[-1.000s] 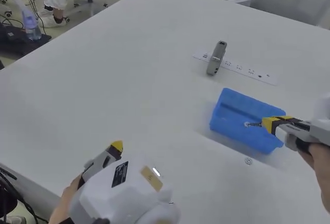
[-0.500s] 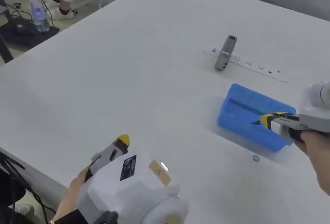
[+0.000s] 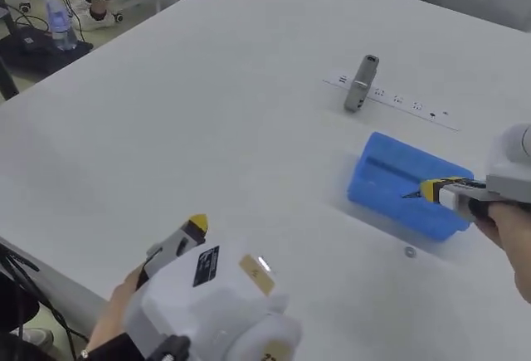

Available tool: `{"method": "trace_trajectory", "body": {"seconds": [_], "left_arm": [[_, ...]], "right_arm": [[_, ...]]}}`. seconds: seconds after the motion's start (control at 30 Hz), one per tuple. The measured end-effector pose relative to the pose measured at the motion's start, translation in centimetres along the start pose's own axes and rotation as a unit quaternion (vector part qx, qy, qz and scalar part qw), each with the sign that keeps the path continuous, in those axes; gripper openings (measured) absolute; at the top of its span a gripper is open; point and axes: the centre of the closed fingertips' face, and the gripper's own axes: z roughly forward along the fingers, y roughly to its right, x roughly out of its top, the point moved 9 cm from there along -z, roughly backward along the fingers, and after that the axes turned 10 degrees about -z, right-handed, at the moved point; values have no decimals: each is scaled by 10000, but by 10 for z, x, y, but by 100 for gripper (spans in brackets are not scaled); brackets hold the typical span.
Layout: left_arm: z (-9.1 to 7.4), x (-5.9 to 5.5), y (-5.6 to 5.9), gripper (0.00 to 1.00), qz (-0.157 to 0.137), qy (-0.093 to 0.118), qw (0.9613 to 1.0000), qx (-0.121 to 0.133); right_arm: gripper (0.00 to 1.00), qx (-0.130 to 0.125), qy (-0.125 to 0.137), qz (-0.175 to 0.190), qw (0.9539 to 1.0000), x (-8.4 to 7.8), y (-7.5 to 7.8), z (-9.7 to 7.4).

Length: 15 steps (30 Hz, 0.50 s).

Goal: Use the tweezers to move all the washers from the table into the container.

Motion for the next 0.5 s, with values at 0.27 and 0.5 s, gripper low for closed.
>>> {"method": "trace_trajectory", "body": {"seconds": [0.27,0.5], "left_arm": [[0,0,1,85,24,13,10000,-14],[0,0,0,85,20,6,10000,-8]], "right_arm": [[2,-24,272,139,9995,-8,-5,-35],[2,-11,389,327,9987,-17,-10,-59]]}}
